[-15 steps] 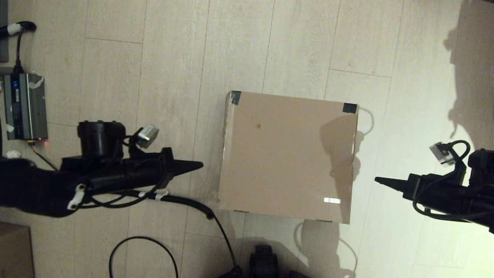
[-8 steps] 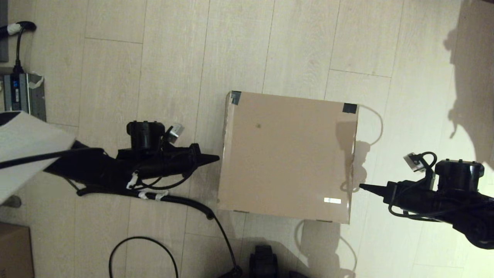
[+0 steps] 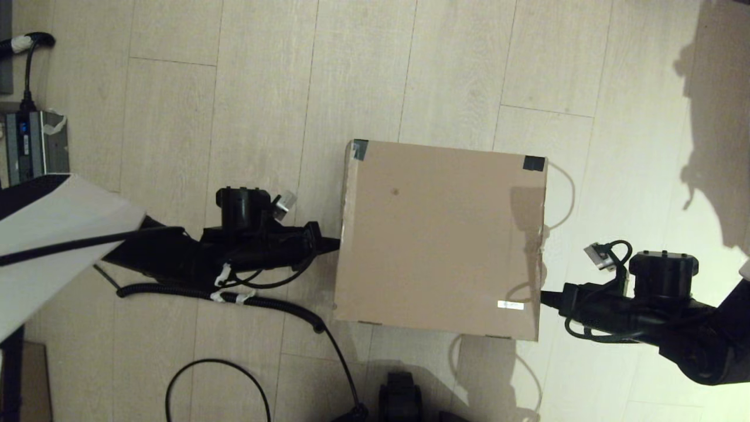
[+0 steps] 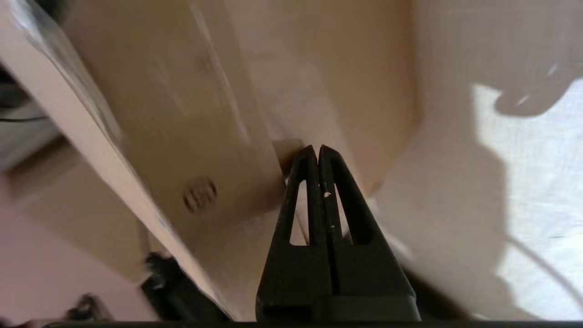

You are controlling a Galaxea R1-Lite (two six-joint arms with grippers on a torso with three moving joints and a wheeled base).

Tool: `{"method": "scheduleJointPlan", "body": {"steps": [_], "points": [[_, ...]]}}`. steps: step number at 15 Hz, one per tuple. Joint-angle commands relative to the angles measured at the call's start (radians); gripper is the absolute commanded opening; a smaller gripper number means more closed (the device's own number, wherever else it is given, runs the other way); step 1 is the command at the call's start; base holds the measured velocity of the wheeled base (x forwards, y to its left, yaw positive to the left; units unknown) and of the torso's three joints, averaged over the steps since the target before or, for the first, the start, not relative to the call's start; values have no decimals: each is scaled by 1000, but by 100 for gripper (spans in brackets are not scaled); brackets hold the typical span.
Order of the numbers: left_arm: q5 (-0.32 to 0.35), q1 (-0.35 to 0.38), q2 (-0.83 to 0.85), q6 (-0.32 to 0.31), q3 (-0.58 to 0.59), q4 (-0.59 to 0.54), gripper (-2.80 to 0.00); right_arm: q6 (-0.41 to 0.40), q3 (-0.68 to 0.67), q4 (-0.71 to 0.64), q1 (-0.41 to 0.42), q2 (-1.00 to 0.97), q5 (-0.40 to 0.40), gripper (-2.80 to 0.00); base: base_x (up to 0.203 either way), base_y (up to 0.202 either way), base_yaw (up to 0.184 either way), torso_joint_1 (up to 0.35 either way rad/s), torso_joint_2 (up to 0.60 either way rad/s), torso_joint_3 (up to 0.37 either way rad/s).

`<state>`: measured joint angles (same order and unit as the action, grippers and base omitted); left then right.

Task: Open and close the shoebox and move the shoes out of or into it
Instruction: Open the shoe box

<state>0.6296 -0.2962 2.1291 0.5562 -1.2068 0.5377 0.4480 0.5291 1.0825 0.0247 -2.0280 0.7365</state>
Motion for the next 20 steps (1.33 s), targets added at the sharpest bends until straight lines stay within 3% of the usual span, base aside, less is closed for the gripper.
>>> {"method": "scheduleJointPlan", "body": {"steps": [1, 13, 18, 20], "points": [[4, -4, -46, 5, 32, 4, -280, 19, -4, 7, -5, 34, 17, -280, 0, 0, 0, 0, 0, 0], [4, -14, -294, 8, 227, 1, -280, 87, -142, -26, -5, 316, 17, -280, 0, 0, 0, 0, 0, 0], [4, -14, -362, 11, 195, -33, -280, 105, -45, -209, -3, 483, 14, -280, 0, 0, 0, 0, 0, 0], [4, -16, -381, 43, 179, -32, -280, 159, 13, -258, -3, 542, 12, -280, 0, 0, 0, 0, 0, 0]]}}
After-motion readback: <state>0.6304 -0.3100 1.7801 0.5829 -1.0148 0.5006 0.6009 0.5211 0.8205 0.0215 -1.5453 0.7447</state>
